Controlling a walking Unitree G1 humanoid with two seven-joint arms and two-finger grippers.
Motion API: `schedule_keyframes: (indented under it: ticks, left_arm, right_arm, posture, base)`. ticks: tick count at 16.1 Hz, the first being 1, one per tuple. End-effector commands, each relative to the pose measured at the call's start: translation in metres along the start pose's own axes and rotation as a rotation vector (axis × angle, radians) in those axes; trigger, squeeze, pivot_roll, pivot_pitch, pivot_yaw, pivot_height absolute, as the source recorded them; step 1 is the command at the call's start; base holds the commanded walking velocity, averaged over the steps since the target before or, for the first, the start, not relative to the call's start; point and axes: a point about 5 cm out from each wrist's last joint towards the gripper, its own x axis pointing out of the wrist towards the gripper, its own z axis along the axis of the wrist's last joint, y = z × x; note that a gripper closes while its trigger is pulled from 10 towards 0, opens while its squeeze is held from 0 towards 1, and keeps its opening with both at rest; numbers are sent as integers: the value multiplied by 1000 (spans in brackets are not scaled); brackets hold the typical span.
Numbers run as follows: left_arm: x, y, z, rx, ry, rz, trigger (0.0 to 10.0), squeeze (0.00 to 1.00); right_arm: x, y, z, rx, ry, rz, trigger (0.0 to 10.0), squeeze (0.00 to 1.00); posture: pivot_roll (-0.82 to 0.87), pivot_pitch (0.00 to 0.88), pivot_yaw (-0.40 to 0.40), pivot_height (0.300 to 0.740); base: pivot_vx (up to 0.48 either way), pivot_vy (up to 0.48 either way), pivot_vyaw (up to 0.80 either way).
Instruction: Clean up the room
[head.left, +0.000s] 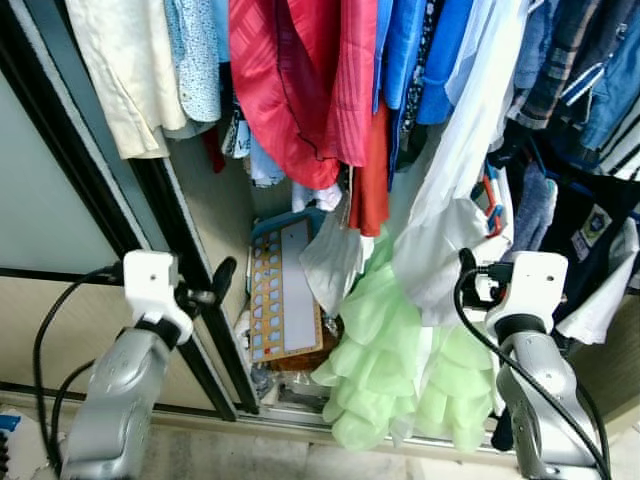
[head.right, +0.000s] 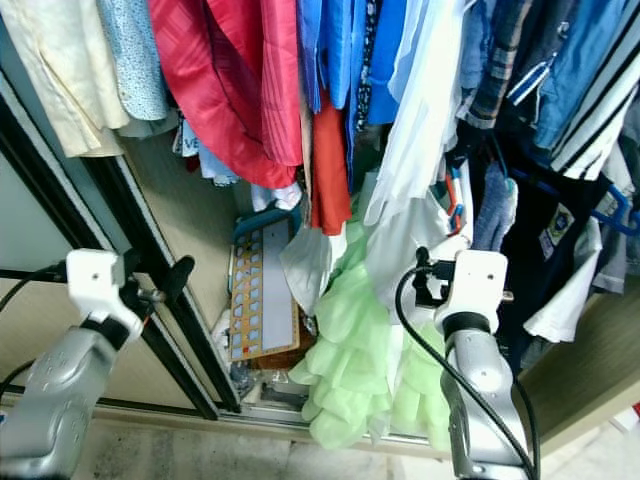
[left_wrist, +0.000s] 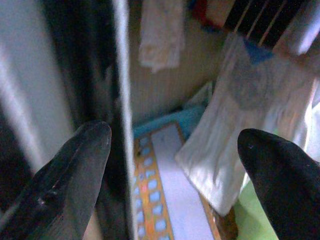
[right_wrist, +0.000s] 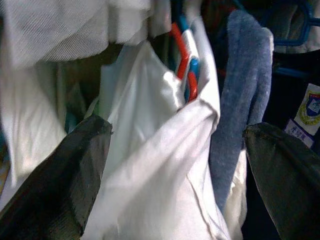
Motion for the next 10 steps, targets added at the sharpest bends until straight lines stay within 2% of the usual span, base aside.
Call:
schedule_keyframes:
  ticks: [1,2,3,5,6,8,10]
  left_arm:
    - [-10,8,-9,-14,34,29,10000,0]
    - [-31,14,-24,-22,75,87,10000,0]
    - [-49,24,-34,-4,99,189,10000,0]
    - [-65,31,-40,-30,107,266,10000,0]
    - [-76,29,-40,-18,77,259,10000,0]
    - [-75,25,-39,10,59,248,10000,0]
    - [-67,23,-32,5,-6,197,10000,0]
  right_arm:
    - [-5,-1,-1,-7,18,14,10000,0]
    - [-20,-5,-13,-15,83,35,10000,0]
    - [-29,-4,-20,-30,112,62,10000,0]
    - [-34,-2,-26,-32,133,66,10000,0]
    - [-30,8,-26,-3,122,81,10000,0]
    - [-26,17,-20,20,85,103,10000,0]
    - [-20,22,-14,-38,23,133,10000,0]
  posture:
    - [9,0,9,740]
    - [21,0,-17,740]
    - [41,0,-39,740]
    - [53,0,-50,740]
    - [54,0,-42,740]
    - [63,0,-33,740]
    - [58,0,-14,740]
  base:
    - [0,0,0]
    - [0,0,0]
    - [0,0,0]
    - [0,0,0]
    - [0,0,0]
    - [0,0,0]
    - [0,0,0]
